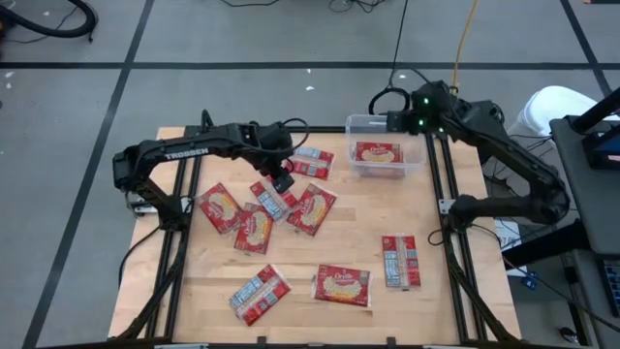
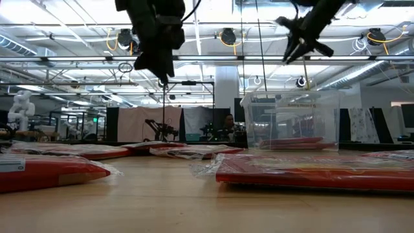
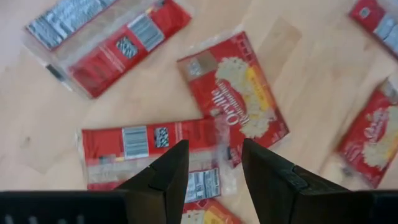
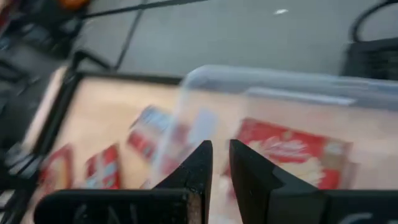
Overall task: Sort popcorn bags into baskets
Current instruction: Put the popcorn bag into the transparent container
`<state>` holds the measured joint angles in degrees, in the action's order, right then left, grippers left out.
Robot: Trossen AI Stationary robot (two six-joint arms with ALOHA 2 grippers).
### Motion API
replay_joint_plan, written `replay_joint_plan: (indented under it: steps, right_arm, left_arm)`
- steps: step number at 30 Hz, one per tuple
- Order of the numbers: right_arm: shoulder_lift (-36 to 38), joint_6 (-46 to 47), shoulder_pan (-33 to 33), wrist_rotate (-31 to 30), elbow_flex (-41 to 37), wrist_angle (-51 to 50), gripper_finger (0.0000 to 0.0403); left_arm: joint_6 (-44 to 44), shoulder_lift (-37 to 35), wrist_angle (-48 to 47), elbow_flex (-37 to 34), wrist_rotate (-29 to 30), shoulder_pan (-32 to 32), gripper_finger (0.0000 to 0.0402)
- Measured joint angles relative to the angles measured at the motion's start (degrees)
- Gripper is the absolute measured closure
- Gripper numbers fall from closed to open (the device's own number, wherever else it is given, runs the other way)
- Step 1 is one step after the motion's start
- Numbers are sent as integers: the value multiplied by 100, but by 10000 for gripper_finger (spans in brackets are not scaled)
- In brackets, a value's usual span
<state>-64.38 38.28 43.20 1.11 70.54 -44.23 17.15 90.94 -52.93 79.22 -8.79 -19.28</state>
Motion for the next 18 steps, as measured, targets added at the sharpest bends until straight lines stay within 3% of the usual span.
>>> replay_joint_plan:
  steps: [5, 9, 14, 18]
  right_arm:
    - [118, 6, -755, 52, 0, 33, 355]
    - [68, -181, -1113, 52, 0, 76, 355]
    - [84, -760, -1325, 63, 2, 72, 355]
    - [151, -1226, -1402, 104, 2, 70, 355]
  left_arm:
    - [495, 0, 6, -605, -141, 22, 249]
    - [1727, 0, -88, -1176, -454, 123, 238]
    - [2306, 2, 297, -1662, -770, 603, 194]
    - [2153, 2, 943, -1687, -481, 1210, 150]
